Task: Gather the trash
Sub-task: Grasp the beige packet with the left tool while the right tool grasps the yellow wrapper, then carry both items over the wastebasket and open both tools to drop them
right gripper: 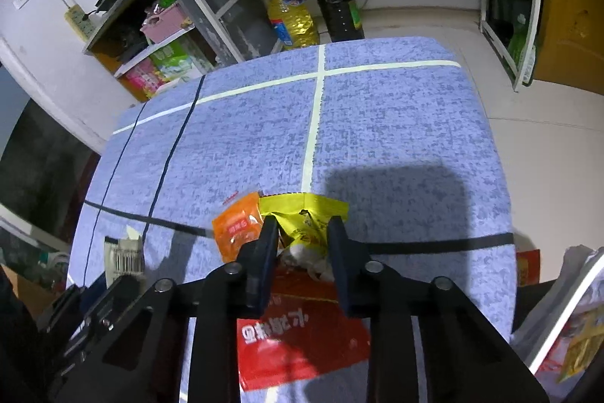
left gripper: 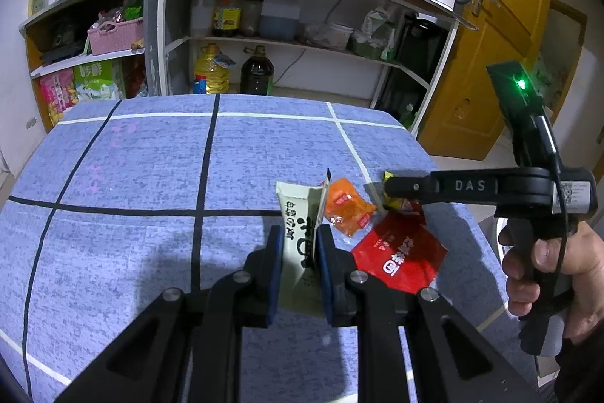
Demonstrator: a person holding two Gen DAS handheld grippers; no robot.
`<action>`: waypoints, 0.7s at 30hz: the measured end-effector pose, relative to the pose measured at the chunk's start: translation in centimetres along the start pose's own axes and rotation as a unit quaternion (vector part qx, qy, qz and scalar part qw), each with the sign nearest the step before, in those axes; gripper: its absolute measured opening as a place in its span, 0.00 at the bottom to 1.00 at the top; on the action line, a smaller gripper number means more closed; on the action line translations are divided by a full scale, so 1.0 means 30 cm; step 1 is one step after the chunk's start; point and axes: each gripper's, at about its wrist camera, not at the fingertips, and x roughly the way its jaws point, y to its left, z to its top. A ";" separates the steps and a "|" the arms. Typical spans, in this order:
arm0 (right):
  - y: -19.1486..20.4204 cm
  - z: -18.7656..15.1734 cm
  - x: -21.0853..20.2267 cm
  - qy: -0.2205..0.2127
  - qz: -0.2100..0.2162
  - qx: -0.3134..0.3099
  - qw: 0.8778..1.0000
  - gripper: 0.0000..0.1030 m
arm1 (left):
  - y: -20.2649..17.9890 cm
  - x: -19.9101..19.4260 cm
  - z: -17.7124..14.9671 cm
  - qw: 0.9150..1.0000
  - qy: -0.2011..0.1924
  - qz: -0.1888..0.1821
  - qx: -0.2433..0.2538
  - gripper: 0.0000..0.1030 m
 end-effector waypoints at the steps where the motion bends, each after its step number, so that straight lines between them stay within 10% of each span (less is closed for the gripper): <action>1: -0.008 -0.006 -0.007 0.000 0.005 0.002 1.000 0.26 | -0.004 -0.002 -0.001 1.000 0.000 -0.001 0.001 0.18; 21: -0.113 -0.213 -0.346 -0.074 0.035 -0.001 0.997 0.24 | -0.178 -0.077 -0.029 0.998 -0.015 -0.046 0.034 0.18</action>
